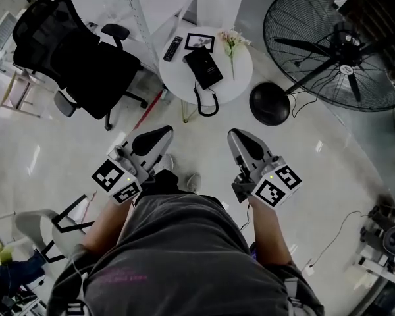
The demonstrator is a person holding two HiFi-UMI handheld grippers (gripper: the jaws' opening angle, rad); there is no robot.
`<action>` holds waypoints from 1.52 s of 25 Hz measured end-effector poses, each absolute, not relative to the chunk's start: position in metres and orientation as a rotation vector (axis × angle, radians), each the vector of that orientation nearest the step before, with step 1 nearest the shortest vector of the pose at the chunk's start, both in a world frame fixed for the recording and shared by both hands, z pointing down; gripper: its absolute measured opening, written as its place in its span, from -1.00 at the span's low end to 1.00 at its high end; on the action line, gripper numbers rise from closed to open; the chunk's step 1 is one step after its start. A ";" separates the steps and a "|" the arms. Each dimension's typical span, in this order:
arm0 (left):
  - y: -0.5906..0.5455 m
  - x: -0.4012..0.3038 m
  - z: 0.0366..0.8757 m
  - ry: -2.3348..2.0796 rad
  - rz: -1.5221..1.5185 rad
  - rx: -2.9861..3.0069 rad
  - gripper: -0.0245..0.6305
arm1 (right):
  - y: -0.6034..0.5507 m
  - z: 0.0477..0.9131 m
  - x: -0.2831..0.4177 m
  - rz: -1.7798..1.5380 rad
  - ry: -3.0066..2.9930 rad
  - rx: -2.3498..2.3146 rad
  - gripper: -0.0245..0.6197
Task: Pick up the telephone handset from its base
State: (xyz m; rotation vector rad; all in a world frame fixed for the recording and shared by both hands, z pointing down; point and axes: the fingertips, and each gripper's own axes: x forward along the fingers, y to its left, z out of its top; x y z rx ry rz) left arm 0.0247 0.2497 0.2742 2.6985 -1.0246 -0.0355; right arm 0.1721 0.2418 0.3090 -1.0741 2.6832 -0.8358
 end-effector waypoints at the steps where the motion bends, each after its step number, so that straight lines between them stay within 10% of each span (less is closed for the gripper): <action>1: 0.248 0.025 0.275 -1.029 -0.032 2.699 -0.88 | 0.239 0.309 0.172 -0.835 2.687 -1.073 -0.86; 38: -0.020 -0.076 0.335 -0.797 0.011 2.638 -0.88 | -0.011 0.347 0.057 -0.937 2.631 -1.315 -0.86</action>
